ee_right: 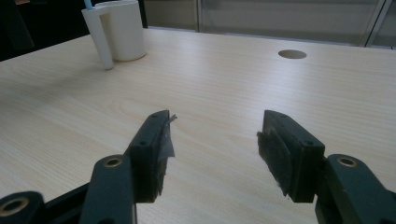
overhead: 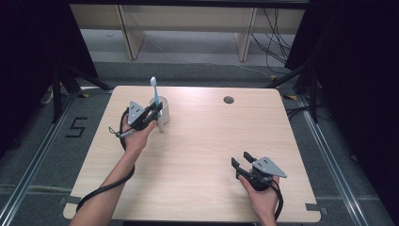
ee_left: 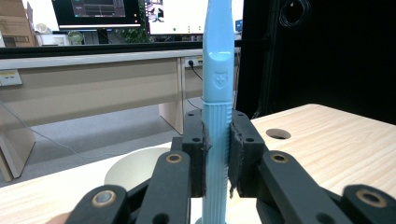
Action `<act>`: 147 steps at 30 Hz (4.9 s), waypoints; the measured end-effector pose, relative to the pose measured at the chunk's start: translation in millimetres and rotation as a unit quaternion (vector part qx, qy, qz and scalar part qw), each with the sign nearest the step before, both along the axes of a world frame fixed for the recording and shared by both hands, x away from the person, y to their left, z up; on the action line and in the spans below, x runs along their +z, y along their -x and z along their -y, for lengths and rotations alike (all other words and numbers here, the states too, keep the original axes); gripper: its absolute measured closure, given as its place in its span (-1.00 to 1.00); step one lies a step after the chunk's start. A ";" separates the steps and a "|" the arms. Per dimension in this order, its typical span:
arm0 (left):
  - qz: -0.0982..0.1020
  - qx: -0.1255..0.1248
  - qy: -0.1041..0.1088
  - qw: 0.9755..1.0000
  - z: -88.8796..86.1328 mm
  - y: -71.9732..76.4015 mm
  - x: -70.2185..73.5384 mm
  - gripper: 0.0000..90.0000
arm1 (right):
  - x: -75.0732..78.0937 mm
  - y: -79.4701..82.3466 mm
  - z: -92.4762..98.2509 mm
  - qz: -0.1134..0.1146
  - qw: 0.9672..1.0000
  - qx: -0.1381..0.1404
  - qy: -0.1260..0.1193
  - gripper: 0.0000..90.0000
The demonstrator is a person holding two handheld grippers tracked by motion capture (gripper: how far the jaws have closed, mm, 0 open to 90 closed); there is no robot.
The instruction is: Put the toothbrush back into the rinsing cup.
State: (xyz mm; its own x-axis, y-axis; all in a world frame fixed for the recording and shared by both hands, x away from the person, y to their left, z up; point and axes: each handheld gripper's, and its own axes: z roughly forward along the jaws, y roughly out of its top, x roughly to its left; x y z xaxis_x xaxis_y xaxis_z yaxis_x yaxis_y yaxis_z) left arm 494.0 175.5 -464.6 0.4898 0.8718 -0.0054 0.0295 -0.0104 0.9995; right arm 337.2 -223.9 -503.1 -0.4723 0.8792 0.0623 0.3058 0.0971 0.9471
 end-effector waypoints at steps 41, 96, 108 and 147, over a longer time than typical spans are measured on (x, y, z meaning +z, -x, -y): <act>-0.034 0.007 -0.009 0.999 0.1 -2.9 -22.7 0.73 | -1.4 -1.0 -1.3 -0.001 1.000 0.002 0.008 -0.03; -0.103 0.006 -0.064 0.993 -16.4 31.7 -14.3 -0.19 | -1.9 -0.4 -0.6 -0.006 1.000 0.006 0.004 -0.03; -0.118 -0.003 -0.068 0.991 -29.3 51.8 -16.9 -0.20 | -2.8 1.7 -3.1 -0.023 1.000 -0.001 -0.014 -0.04; -0.114 0.012 -0.051 0.992 -83.5 123.5 -55.4 -0.23 | -4.3 -0.9 -2.2 -0.015 1.000 0.011 -0.002 -0.05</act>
